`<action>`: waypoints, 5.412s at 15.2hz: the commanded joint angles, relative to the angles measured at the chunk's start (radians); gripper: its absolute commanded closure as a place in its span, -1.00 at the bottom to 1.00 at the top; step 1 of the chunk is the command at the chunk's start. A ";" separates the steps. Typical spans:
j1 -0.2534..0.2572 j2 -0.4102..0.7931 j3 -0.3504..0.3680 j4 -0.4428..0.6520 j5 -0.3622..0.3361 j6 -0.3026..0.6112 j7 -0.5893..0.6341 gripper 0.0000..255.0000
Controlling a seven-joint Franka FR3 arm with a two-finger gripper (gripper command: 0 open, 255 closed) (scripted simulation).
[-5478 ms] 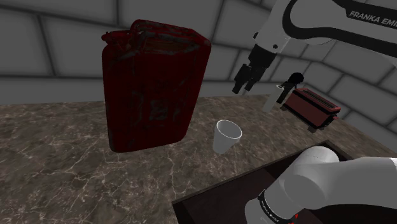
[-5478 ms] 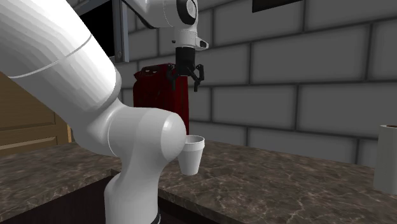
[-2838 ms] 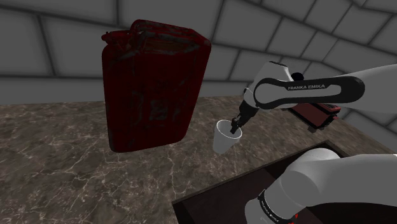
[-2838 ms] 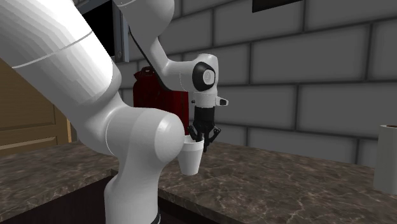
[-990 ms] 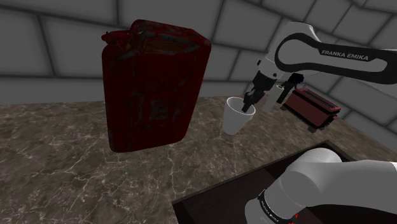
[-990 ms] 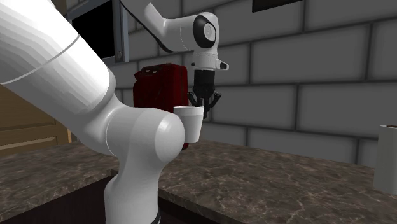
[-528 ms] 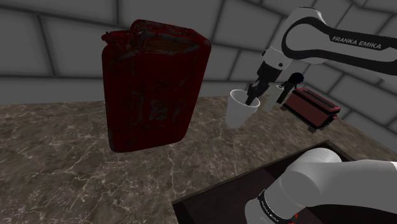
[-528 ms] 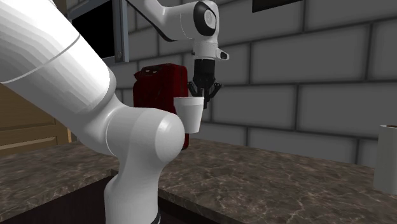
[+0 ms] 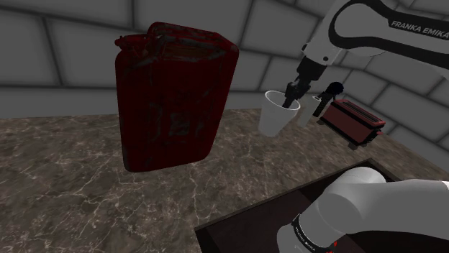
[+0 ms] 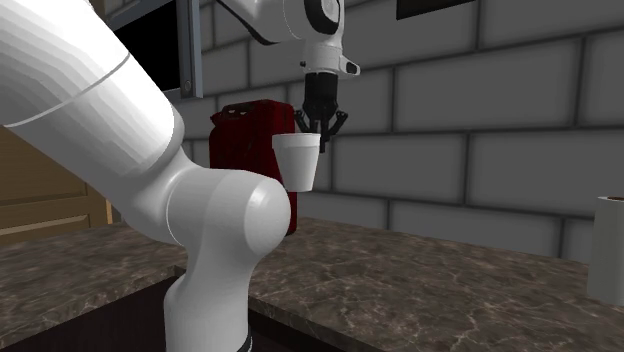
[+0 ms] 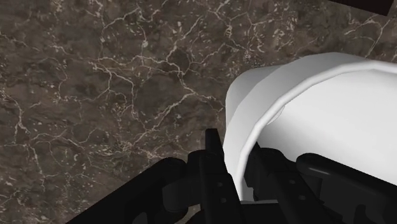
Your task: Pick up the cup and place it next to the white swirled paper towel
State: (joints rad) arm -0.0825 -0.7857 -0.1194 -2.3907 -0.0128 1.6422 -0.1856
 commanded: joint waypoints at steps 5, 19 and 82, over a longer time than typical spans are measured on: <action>0.002 0.020 0.001 0.094 0.003 -0.074 0.001 1.00; -0.021 0.129 -0.127 0.290 -0.061 -0.159 -0.141 1.00; -0.279 1.177 -0.728 0.846 0.376 0.112 -1.085 1.00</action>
State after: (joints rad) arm -0.3611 0.3892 -0.8489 -1.5372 0.3609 1.7441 -1.2686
